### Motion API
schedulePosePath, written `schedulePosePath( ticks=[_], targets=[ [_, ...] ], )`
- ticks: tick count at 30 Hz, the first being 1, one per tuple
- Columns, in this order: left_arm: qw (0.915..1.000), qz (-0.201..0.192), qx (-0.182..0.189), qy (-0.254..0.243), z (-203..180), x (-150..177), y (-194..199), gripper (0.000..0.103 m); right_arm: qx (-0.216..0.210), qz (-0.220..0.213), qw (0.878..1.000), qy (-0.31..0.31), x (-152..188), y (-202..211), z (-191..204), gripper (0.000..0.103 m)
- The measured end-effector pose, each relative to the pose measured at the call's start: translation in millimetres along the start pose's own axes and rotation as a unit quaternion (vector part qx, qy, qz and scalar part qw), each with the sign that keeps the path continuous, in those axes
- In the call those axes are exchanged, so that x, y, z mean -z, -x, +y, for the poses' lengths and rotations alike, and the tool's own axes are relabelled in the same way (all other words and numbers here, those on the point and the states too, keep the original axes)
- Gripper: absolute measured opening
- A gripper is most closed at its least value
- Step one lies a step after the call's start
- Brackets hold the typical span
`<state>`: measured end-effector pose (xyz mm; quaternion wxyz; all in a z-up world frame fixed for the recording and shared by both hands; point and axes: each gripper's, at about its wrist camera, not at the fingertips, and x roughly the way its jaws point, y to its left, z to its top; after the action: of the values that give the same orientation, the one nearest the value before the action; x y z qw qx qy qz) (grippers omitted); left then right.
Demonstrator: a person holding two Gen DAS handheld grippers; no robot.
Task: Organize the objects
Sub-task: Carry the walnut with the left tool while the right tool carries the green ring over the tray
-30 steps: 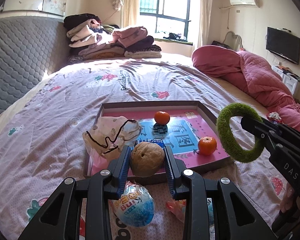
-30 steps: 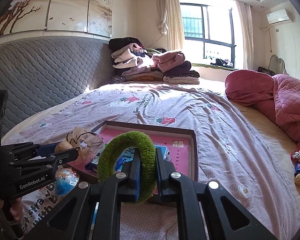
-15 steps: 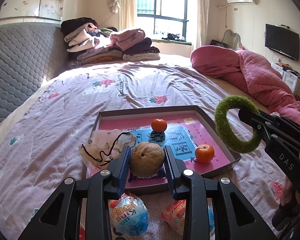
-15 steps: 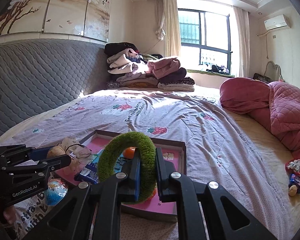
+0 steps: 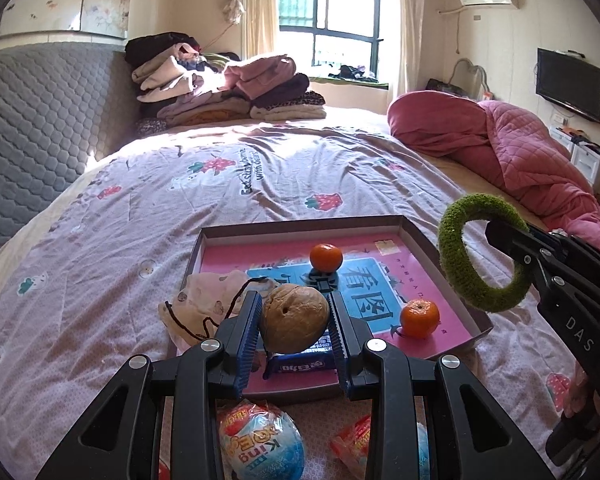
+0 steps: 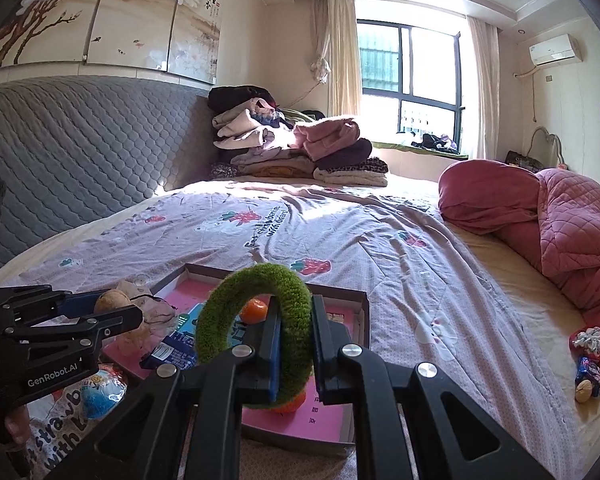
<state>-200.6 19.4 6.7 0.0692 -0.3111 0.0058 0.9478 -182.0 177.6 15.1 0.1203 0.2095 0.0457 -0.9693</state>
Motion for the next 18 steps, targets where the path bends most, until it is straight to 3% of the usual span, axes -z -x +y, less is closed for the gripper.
schedulePosePath(
  ticks=[7,18],
  targets=[
    [0.9999,0.009,-0.005,0.01,11,-1,-7,0.034,0.002,0.007,1.0,0.008,3,-10,2,0.013],
    [0.9998,0.018,0.008,-0.01,-14,-2,-19,0.034,0.035,0.033,0.999,0.002,15,-25,-16,0.013]
  ],
)
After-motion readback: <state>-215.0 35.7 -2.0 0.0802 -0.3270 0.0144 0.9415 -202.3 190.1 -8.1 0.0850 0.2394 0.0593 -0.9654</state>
